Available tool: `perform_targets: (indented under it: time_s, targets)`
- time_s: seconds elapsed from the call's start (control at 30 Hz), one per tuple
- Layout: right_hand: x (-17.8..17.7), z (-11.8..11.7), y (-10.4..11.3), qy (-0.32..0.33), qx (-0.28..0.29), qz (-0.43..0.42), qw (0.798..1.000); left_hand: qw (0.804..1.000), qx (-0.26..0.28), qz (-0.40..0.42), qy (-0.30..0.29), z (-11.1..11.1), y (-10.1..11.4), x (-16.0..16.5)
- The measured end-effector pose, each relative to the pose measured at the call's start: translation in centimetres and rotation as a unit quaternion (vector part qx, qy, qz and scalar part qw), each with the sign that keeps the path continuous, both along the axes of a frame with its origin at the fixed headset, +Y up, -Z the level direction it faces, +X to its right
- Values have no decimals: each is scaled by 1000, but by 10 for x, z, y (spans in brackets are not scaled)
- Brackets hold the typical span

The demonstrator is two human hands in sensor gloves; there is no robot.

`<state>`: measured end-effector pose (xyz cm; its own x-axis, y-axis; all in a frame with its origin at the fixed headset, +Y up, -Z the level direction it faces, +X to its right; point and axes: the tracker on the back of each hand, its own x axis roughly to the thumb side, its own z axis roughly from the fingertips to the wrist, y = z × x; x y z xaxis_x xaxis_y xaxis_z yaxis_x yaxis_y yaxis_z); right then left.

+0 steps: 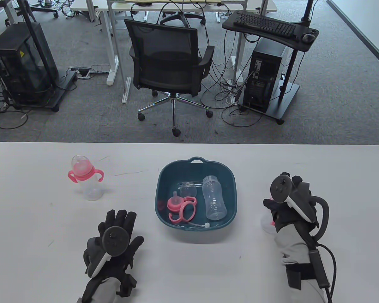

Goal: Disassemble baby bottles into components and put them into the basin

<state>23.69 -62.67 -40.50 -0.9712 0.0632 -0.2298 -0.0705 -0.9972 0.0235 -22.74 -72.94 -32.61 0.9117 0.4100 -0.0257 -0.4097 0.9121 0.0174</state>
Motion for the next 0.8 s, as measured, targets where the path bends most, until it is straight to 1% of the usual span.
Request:
perform_targets:
  time_s: [0.17,0.27,0.4,0.53,0.6,0.67,0.8]
  targets:
    - [0,-4,-4,10,11,-19,1000,1000,-3,1,2,0,0,-1]
    - [2,-3,-5,21,33,-35,999,1000,-6,0,4,0,0,-1]
    - [7,0,-7,30,46,-55,997,1000,-6,1,5,0,0,-1]
    - [9,3,-9,42,71,-53,995,1000,-1,2,3,-1,1,-1]
    - [11,7,-6,45,81,-58,994,1000,4,5,0,0,2,-1]
    - [11,11,1,48,98,-70,992,1000,12,9,-4,0,3,0]
    - [8,22,23,64,135,-95,984,1000,22,11,-9,1,6,2]
